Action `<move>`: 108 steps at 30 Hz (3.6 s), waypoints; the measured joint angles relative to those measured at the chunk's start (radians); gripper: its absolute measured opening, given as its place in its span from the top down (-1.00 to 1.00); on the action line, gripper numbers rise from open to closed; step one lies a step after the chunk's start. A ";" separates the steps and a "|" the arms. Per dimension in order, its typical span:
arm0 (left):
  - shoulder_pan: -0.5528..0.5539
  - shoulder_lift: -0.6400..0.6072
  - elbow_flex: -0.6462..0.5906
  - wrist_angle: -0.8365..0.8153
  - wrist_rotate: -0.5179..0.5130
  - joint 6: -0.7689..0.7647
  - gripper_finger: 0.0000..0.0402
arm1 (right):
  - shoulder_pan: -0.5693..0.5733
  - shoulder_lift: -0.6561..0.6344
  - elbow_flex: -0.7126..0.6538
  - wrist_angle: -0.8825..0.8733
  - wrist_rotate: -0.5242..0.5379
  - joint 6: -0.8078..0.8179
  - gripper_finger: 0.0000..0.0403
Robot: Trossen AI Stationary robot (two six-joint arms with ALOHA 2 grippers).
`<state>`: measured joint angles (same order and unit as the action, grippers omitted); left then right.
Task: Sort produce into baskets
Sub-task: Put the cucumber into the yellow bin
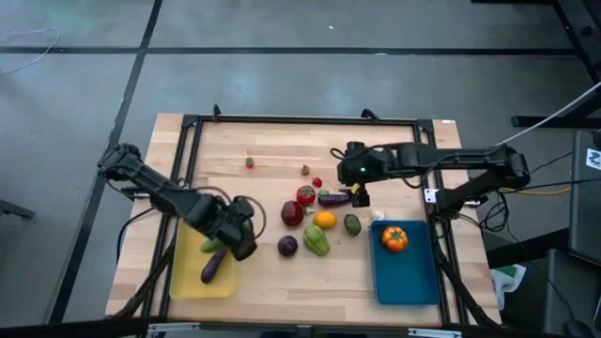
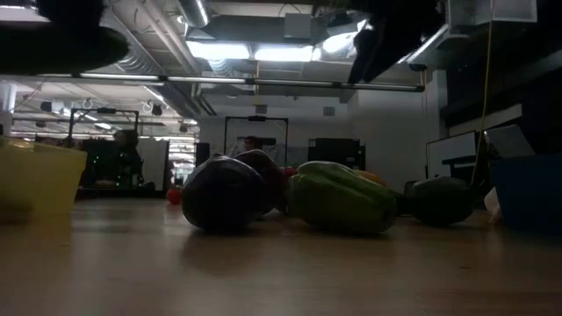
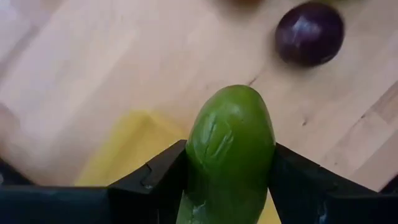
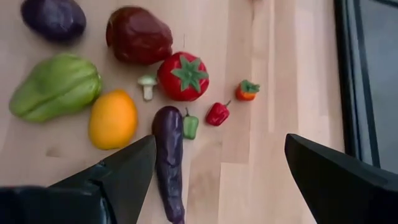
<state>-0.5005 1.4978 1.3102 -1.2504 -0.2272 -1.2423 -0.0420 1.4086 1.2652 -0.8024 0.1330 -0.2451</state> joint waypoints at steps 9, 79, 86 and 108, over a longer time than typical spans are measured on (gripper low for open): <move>-0.160 0.000 -0.105 0.005 0.001 -0.378 0.03 | 0.002 0.071 0.000 0.001 -0.004 -0.025 -0.74; -0.237 0.000 -0.210 0.096 0.101 -0.501 0.02 | 0.002 0.212 0.000 0.211 -0.003 -0.025 -0.74; -0.236 0.000 -0.210 0.107 0.102 -0.505 0.02 | 0.002 0.212 0.000 0.211 -0.003 -0.025 -0.74; -0.162 0.003 -0.274 0.118 0.252 -0.465 -0.34 | 0.003 0.212 0.000 0.212 -0.013 -0.020 -0.74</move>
<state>-0.6623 1.5009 1.0367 -1.1320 0.0250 -1.7073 -0.0395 1.6207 1.2652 -0.5907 0.1198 -0.2654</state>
